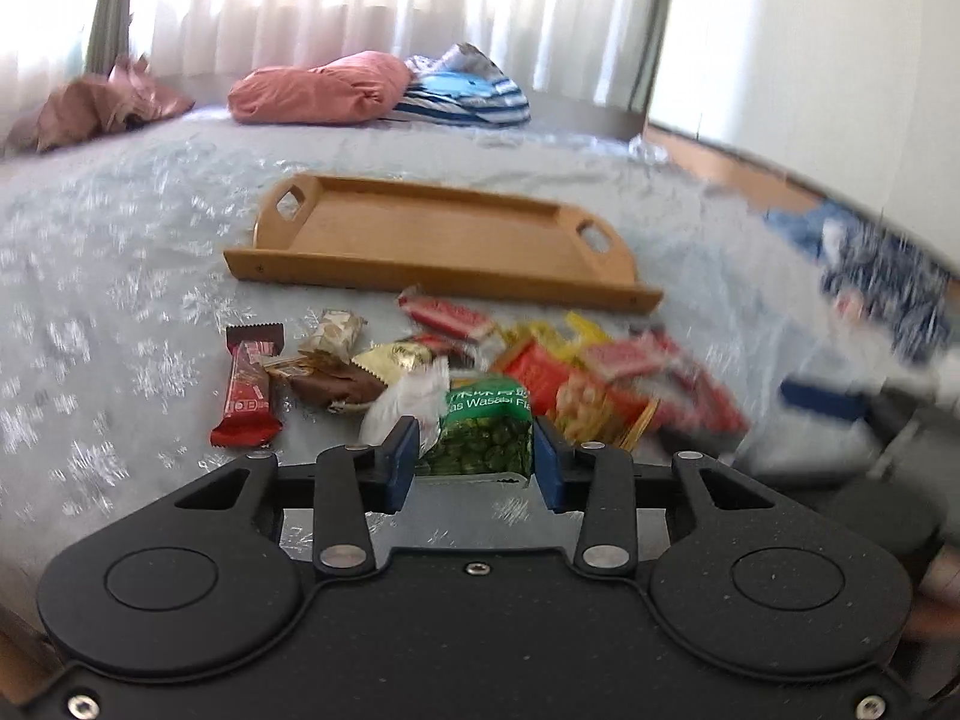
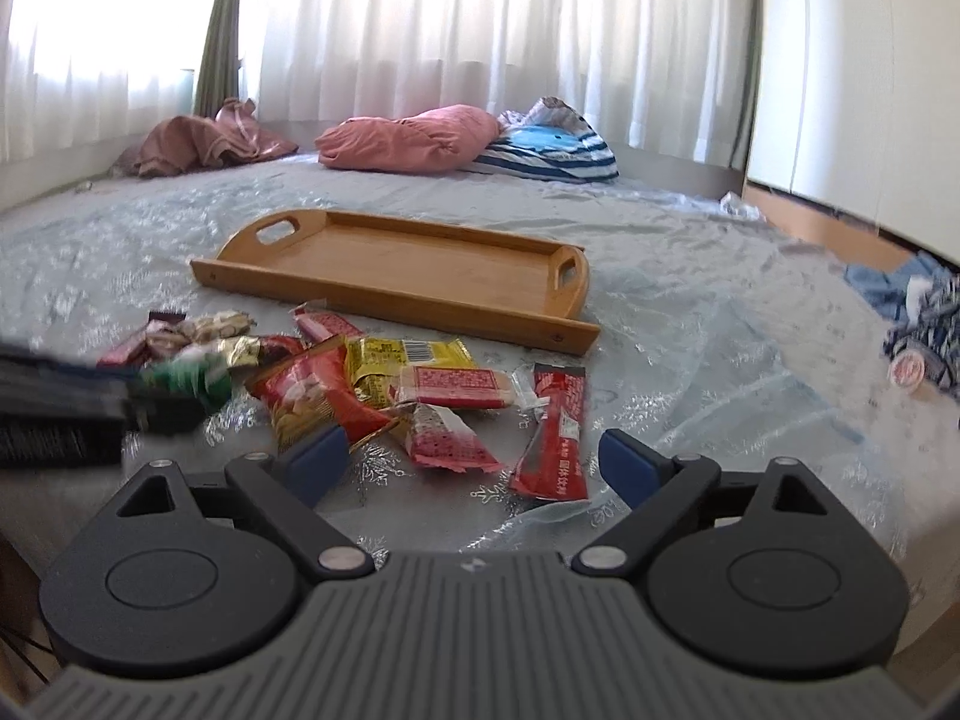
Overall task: Organize snacks
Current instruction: 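Lift the green bag with the left gripper while the right gripper approaches the red nut bag, then close the right gripper on the red nut bag while the left gripper holds the green bag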
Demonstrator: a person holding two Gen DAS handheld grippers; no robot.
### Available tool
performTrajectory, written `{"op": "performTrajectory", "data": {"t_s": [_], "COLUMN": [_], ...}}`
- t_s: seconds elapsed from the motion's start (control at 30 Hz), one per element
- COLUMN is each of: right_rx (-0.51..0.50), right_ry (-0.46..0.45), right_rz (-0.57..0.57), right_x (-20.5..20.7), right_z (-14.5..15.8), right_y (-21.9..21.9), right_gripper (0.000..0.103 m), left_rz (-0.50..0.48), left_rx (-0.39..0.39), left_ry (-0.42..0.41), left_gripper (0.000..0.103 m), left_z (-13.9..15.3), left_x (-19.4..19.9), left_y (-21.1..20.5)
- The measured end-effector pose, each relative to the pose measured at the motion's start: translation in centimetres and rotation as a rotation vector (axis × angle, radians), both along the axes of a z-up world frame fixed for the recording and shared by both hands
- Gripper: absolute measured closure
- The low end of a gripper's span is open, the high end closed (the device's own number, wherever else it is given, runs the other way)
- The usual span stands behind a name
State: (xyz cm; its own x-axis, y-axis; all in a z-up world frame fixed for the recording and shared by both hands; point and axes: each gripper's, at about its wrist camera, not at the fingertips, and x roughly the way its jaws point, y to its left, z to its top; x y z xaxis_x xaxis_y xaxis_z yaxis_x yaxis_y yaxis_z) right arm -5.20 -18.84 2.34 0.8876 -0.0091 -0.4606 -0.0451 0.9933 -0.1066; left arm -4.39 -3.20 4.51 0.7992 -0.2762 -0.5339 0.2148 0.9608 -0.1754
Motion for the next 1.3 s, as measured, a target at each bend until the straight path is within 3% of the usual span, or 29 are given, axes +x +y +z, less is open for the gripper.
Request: {"op": "performTrajectory", "data": {"t_s": [0.23,0.4,0.67,0.83,1.0,1.3], "right_rx": [-0.051,-0.059,-0.032,-0.002,0.011,0.048], "right_ry": [-0.009,-0.016,-0.026,-0.015,0.021,0.067], "right_rz": [0.087,0.141,0.156,0.171,0.182,0.184], "right_x": [-0.1,0.2,1.1,2.3,3.6,4.9], "right_z": [-0.2,-0.4,-1.4,-1.3,-1.7,-2.1], "right_y": [2.0,3.3,4.4,4.6,4.9,5.4], "right_gripper": [0.006,0.007,0.015,0.019,0.024,0.033], "left_rz": [0.021,-0.016,-0.009,-0.009,-0.022,0.001], "left_rx": [-0.099,-0.291,-0.228,-0.237,-0.309,-0.284], "left_ry": [0.027,0.144,0.091,0.084,0.129,0.108], "left_gripper": [0.065,0.065,0.065,0.065,0.065,0.065], "left_z": [0.8,-0.2,0.2,0.6,0.4,0.7], "left_x": [0.3,1.3,0.9,0.8,1.5,1.6], "left_y": [1.9,3.7,3.6,3.7,4.1,4.1]}}
